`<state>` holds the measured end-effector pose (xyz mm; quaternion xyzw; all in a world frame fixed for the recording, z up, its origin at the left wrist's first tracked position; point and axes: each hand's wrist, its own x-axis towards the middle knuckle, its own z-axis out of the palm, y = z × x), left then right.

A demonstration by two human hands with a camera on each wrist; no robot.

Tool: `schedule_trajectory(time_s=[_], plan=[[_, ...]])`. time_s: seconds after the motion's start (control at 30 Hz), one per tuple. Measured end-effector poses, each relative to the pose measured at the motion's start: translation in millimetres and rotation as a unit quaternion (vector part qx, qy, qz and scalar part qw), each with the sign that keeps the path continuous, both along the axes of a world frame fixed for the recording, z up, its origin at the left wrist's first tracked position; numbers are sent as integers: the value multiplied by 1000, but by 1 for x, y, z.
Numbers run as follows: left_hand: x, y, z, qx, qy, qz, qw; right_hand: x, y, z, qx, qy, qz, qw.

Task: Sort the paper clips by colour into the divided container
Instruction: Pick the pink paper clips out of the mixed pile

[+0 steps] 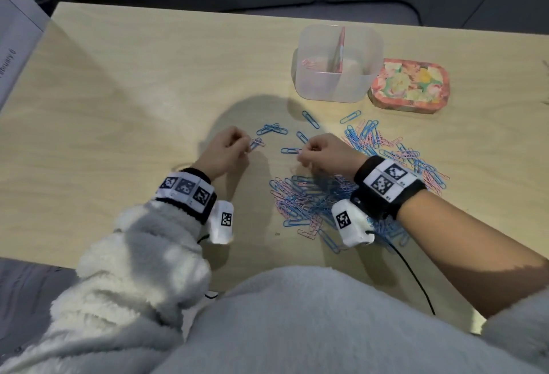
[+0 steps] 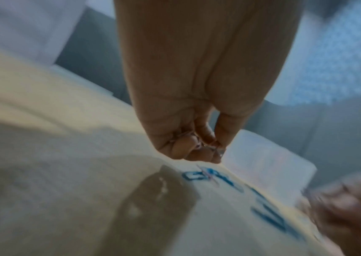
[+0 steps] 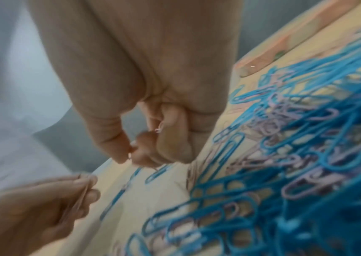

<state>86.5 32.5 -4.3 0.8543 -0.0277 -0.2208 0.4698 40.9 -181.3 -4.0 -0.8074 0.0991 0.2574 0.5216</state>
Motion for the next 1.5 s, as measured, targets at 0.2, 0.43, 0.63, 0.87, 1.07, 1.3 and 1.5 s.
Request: schedule_trajectory(time_s=[0.2, 0.43, 0.63, 0.87, 1.07, 1.3, 1.5], plan=[[26, -8, 7, -92, 126, 122, 980, 1, -9, 4, 138, 17, -74, 988], [29, -14, -10, 92, -14, -52, 994, 0, 8, 4, 181, 92, -143, 969], [24, -11, -12, 138, -74, -115, 981, -8, 20, -6, -95, -102, 148, 979], [23, -12, -10, 180, -121, -136, 967, -9, 38, -7, -204, -99, 218, 949], [33, -29, 13, 148, -144, -128, 970, -10, 20, -2, -150, -58, 175, 971], [97, -113, 61, 128, -275, -168, 938, -13, -35, 37, 52, -10, -47, 998], [129, -170, 55, 272, -269, -197, 903, 2, -71, 67, 84, -30, -106, 990]])
